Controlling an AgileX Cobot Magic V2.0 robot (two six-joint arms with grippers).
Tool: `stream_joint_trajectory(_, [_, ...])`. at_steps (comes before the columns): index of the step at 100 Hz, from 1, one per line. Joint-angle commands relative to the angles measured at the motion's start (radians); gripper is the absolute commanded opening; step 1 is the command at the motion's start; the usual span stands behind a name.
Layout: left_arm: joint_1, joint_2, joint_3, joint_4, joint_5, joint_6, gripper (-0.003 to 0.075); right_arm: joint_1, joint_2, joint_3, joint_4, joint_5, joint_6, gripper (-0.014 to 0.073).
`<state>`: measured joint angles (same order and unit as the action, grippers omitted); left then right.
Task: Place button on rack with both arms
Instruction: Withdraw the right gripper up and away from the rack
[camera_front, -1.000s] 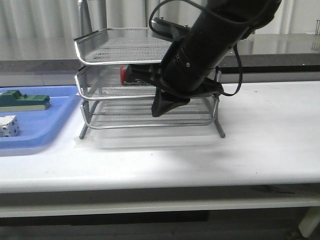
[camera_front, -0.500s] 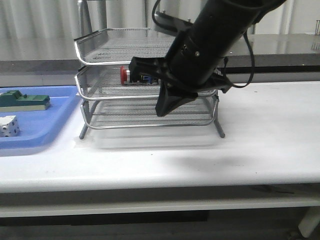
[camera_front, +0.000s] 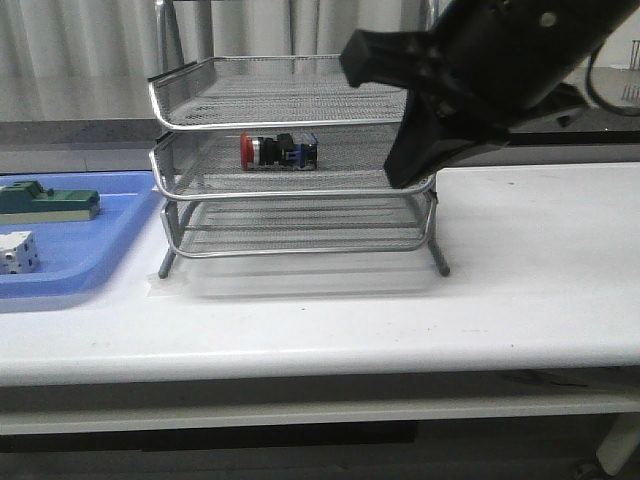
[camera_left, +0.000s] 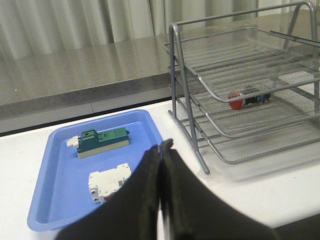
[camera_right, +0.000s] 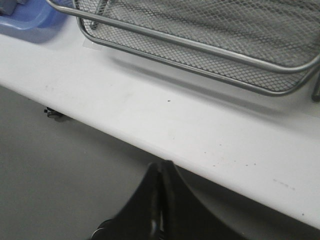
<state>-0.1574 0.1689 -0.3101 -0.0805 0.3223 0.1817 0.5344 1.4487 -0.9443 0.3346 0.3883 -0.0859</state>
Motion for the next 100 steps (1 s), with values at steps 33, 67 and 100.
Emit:
stream_joint_trajectory(33, [0.001,0.009,-0.026,-0.012,-0.081,-0.011,-0.0021,-0.173,-0.471,0.204,-0.049,-0.078,-0.011,-0.0060])
stream_joint_trajectory(67, [0.001,0.009,-0.026,-0.012,-0.081,-0.011,-0.0021,-0.351,-0.805,0.286,-0.122,0.066,-0.011,-0.0060])
stream_joint_trajectory(100, [0.001,0.009,-0.026,-0.012,-0.081,-0.011,-0.0021,-0.364,-0.957,0.286,-0.135,0.182,-0.011,-0.0060])
